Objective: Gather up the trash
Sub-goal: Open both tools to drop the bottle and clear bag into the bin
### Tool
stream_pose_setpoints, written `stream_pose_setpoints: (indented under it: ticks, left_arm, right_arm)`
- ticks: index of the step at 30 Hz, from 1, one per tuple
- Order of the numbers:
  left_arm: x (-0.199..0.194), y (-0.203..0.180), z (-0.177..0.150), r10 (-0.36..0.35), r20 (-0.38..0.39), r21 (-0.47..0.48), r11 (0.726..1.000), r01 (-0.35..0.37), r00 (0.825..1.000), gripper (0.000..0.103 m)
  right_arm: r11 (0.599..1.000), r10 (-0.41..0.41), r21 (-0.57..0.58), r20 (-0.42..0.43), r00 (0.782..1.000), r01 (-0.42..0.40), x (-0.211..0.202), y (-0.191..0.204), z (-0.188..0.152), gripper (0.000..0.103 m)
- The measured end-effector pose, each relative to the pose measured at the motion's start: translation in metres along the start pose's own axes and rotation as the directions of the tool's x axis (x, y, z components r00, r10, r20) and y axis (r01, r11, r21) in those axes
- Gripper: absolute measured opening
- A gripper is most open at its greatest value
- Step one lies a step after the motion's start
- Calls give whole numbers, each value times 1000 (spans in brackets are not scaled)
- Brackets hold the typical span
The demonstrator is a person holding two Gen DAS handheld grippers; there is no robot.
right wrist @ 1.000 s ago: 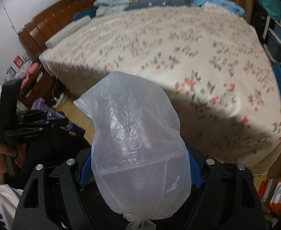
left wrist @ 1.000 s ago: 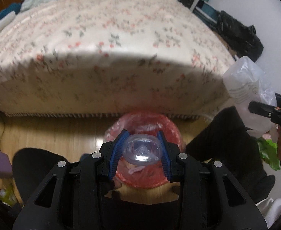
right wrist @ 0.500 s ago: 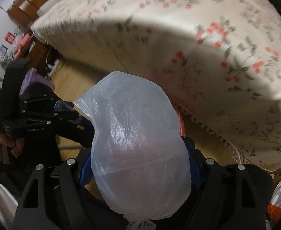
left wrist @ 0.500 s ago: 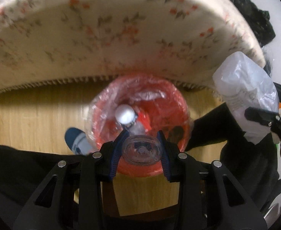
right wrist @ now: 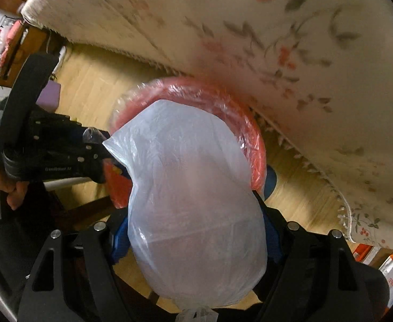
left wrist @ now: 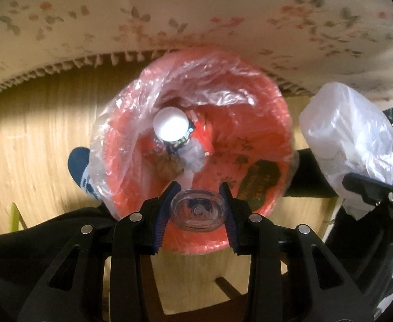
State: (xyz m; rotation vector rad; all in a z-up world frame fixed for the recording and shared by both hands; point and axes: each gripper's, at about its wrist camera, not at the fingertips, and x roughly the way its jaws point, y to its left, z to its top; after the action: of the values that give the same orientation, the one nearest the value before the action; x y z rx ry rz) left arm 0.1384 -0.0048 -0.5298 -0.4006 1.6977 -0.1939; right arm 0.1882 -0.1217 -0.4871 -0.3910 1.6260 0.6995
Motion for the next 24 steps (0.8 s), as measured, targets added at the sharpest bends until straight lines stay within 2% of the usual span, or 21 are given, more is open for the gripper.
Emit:
stream_pose_setpoints:
  ticks: [6, 7, 8, 9, 10, 11, 16, 24]
  left_arm:
    - [19, 8, 6, -12, -33, -17, 1000, 12, 999, 36]
    - [20, 8, 7, -18, -39, -15, 1000, 18, 999, 40]
    - [20, 8, 6, -23, -42, -13, 1000, 23, 999, 48]
    - [19, 7, 6, -26, -41, -10, 1000, 26, 999, 85]
    - [16, 6, 6, -24, -33, -6, 1000, 23, 999, 95]
    - [12, 6, 7, -18, -24, 4, 1000, 18, 1000, 99]
    - [-8, 4, 5, 29, -12, 49, 998, -28, 1000, 97]
    - [-31, 17, -4, 50, -11, 34, 998, -50, 999, 97]
  right_arm:
    - [1000, 7, 11, -65, 998, -6, 32, -9, 6, 78]
    - [1000, 20, 9, -74, 997, -19, 37, -10, 6, 78]
    - [1000, 21, 9, -81, 996, -20, 41, -11, 7, 81]
    - [1000, 11, 10, -87, 996, -10, 44, -11, 8, 96]
    - [1000, -1, 15, -95, 995, 2, 47, -12, 9, 97]
    - [1000, -11, 19, -92, 996, 13, 49, -12, 10, 98]
    - [999, -38, 32, -65, 997, 40, 38, -17, 9, 98]
    - [998, -47, 47, -42, 998, 49, 15, -20, 4, 98]
